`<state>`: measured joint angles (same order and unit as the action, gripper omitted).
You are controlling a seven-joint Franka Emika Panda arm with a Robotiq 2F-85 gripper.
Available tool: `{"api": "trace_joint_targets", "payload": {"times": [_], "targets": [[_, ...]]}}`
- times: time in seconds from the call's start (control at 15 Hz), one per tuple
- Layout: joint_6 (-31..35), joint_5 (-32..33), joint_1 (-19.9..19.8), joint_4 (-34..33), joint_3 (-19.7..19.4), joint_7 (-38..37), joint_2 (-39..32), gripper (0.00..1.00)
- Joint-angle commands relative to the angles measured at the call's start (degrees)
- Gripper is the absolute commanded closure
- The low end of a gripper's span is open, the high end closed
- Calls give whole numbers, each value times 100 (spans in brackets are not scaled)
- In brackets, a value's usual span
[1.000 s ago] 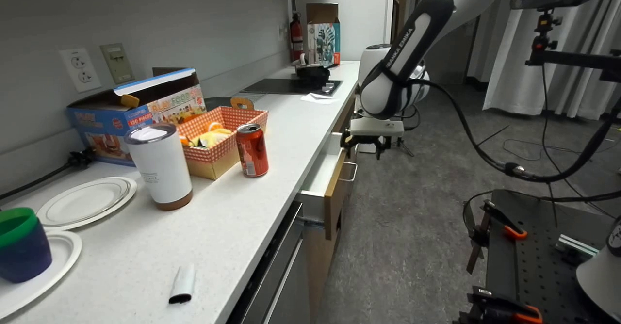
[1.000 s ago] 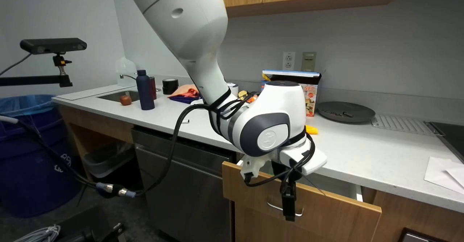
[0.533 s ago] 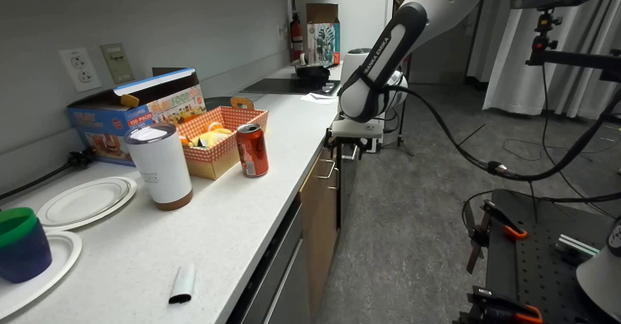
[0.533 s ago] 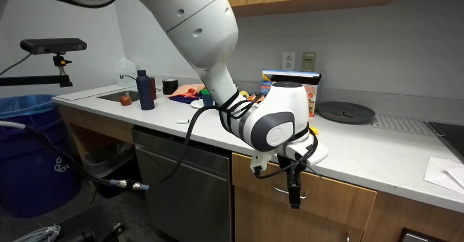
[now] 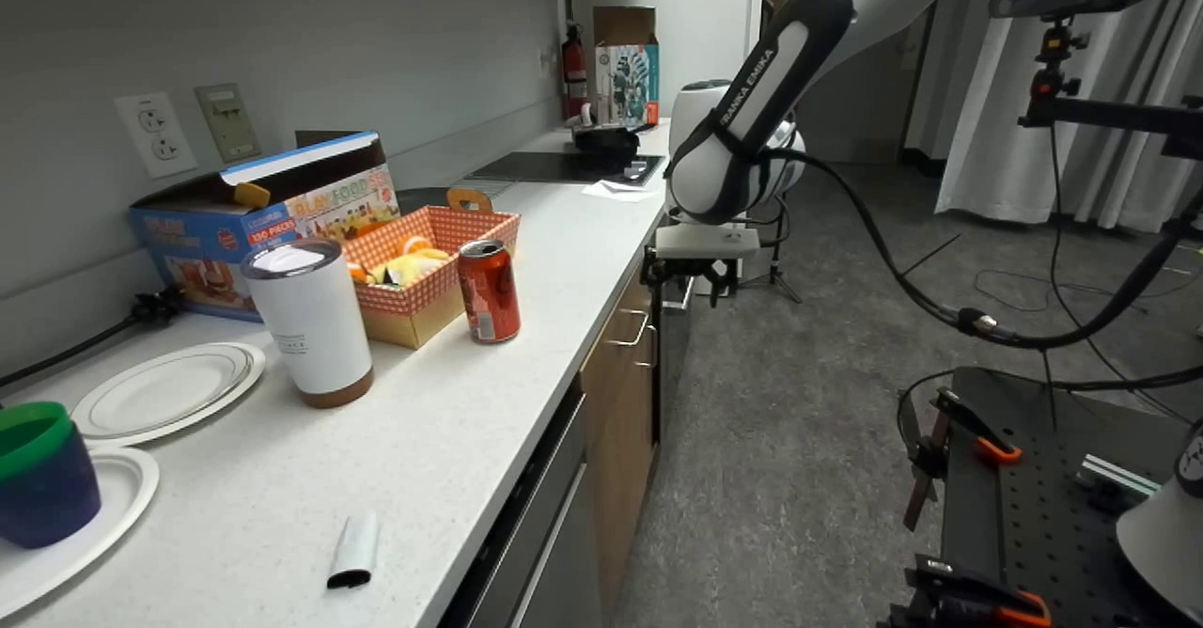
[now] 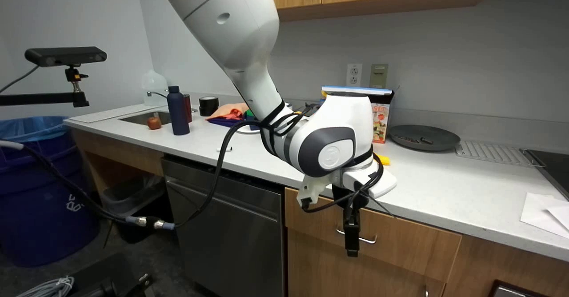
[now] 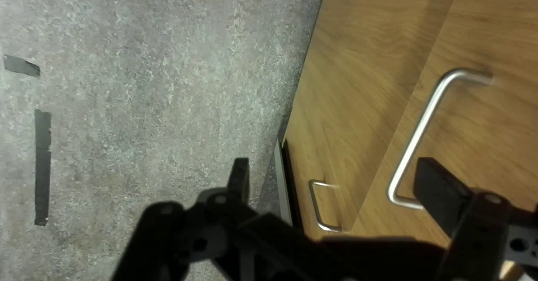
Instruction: Pick up the green toy, put it in the drawer and close the drawer.
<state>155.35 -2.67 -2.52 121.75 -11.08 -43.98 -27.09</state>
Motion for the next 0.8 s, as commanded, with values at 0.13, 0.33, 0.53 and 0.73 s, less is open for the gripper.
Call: {"api": "trace_joint_targets", "payload": {"times": [0.13, 0.33, 0.53, 0.73], "targets": [[-692, 906, 648, 1278, -500, -217, 1681, 0], [-762, 1818, 720, 1751, -416, -667, 2540, 0], [-926, 2568, 495, 2054, -5, -1115, 3318, 0], [-899, 2839, 203, 2311, 432, -1211, 3836, 0]]}}
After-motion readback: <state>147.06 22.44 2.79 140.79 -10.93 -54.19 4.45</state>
